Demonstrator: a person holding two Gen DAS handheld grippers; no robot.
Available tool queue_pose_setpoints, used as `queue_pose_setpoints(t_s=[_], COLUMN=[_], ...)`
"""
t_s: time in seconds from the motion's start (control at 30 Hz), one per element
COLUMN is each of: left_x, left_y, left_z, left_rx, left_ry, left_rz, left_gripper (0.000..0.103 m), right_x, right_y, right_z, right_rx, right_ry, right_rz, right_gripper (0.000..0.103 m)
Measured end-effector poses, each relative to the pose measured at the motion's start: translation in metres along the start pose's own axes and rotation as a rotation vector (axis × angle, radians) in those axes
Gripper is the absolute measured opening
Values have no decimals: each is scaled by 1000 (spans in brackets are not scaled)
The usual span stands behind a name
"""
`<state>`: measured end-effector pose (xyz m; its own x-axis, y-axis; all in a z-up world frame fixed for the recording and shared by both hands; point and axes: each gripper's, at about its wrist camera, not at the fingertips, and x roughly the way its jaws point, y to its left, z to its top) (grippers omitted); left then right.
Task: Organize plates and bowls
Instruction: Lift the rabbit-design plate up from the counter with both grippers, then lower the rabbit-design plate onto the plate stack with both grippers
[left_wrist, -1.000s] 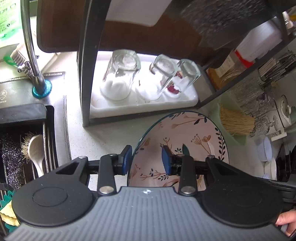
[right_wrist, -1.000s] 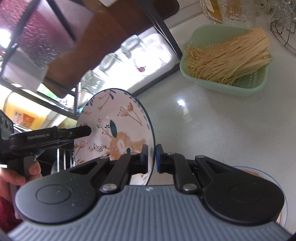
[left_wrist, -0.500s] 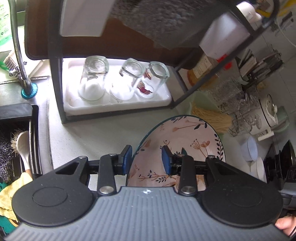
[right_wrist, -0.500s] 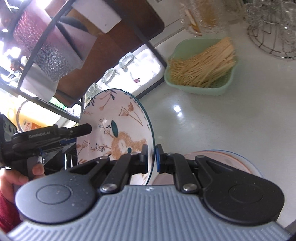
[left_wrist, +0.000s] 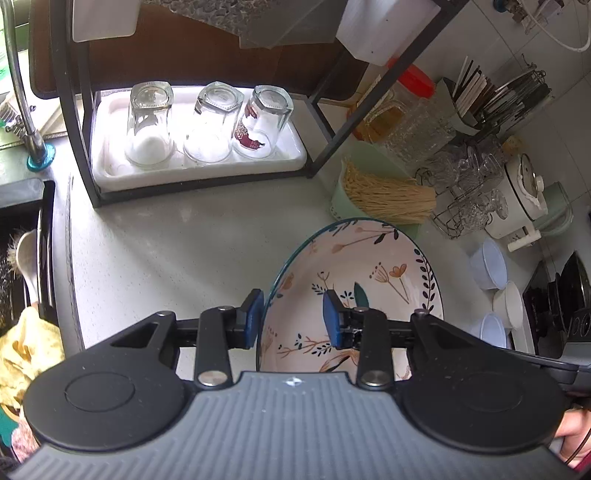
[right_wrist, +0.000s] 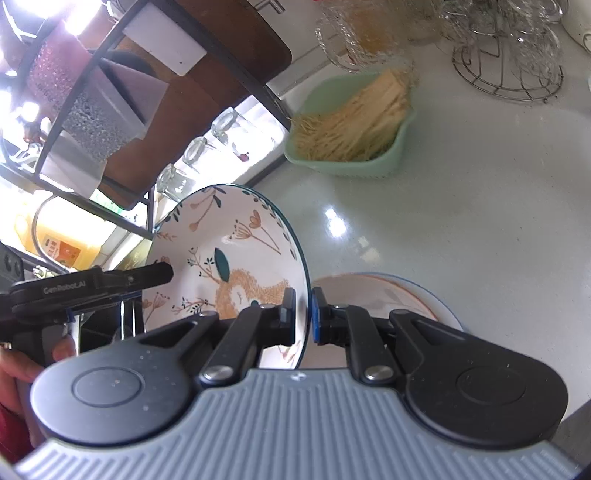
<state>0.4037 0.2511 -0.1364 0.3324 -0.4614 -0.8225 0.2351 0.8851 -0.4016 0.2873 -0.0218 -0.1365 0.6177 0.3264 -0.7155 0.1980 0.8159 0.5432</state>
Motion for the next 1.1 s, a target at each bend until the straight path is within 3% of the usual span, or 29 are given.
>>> queue_pose_setpoints(t_s=[0.4, 0.7, 0.87, 1.1], left_x=[6, 27, 32, 36], left_y=[-42, -58, -71, -77], left_z=[-51, -83, -90, -94], left_rx=[-28, -24, -7, 5], left_ry=[-5, 56, 63, 72], left_rz=[21, 126, 184, 250], left_gripper=[39, 39, 39, 39], right_x=[-30, -24, -12, 0], right_y=[-35, -58, -58, -60], right_z=[-17, -23, -25, -24], right_rx=[-51, -64, -175, -215], right_ry=[25, 65, 107, 152], right_rz=[-24, -11, -47, -32], right_gripper=[11, 12, 13, 14])
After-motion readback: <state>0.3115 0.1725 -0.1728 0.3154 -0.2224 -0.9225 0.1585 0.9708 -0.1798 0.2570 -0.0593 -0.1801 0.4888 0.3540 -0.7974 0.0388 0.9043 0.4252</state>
